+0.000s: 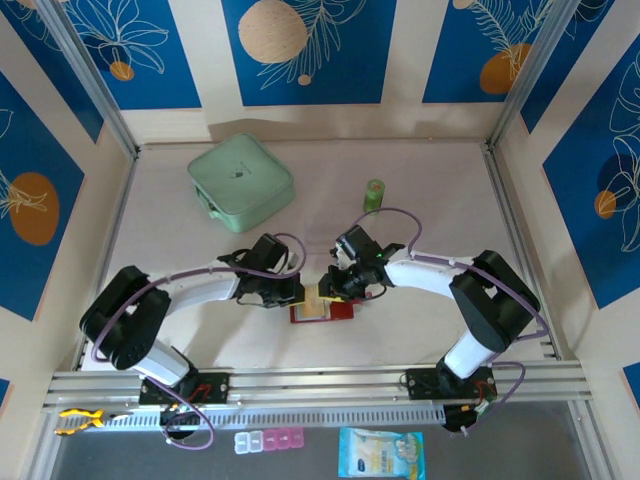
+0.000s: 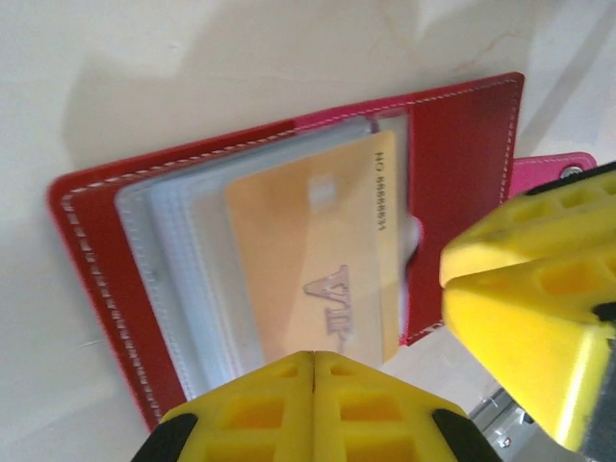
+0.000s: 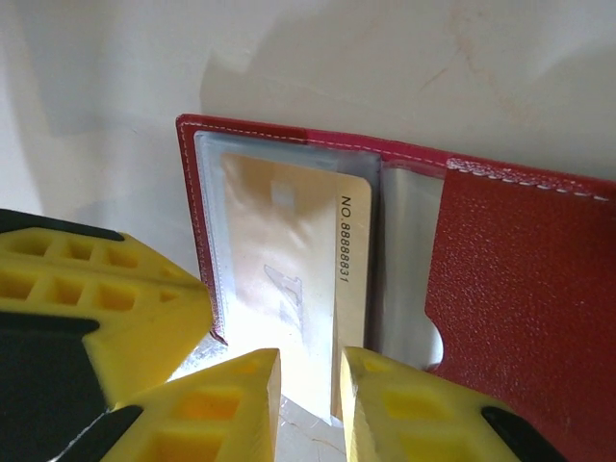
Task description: Take the credit cards out of the card holder
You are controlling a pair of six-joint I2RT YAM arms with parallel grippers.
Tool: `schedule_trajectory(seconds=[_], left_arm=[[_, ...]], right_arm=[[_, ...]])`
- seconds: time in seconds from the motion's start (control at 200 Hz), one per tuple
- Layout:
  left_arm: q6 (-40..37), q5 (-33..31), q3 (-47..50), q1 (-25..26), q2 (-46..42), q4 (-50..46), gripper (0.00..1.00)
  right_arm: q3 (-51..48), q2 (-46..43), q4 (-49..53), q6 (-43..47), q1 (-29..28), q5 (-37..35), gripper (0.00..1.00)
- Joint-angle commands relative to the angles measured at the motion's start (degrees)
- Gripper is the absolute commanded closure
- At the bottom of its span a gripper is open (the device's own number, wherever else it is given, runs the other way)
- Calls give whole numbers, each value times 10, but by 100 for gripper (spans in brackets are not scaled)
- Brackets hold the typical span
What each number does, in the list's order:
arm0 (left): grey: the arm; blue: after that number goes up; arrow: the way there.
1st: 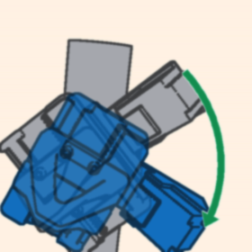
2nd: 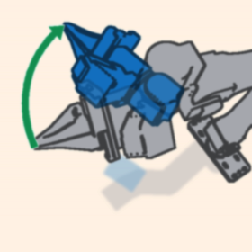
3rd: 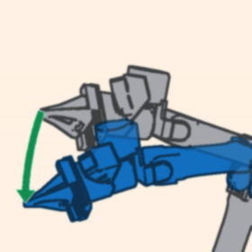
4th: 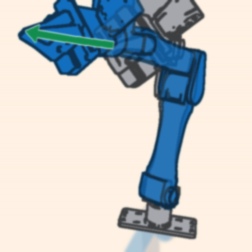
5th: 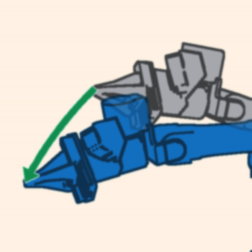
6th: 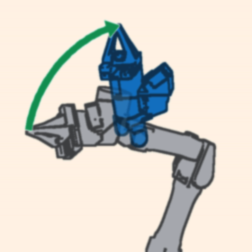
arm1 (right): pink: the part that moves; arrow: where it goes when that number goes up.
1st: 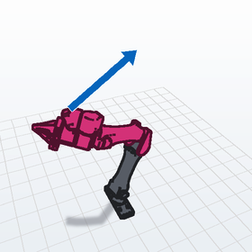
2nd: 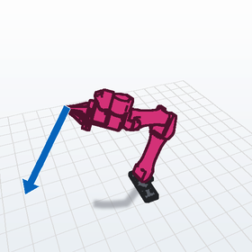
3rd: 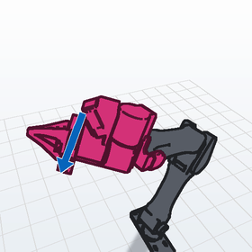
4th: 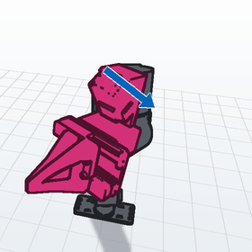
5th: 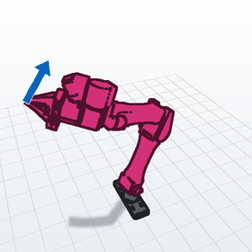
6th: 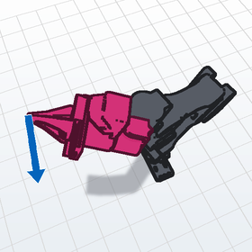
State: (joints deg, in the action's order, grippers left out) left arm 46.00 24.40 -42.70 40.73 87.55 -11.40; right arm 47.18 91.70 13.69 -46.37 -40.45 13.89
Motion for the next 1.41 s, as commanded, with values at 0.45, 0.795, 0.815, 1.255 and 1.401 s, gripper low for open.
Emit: schedule_trajectory(seconds=[0.45,0.795,0.815,1.255,1.401], left_arm=[[-27,-30,-5,7,33,-44,100],[-27,-31,-2,7,30,-46,100],[-28,-31,-2,7,30,-46,100],[-28,-32,-3,7,28,-49,100],[-28,-31,-3,7,28,-49,100]], right_arm=[[-3,30,-31,-4,6,52,76],[3,57,-38,-7,5,68,77],[3,59,-39,-7,5,70,78],[34,39,53,16,-2,-20,79],[44,29,67,19,-3,-20,79]])
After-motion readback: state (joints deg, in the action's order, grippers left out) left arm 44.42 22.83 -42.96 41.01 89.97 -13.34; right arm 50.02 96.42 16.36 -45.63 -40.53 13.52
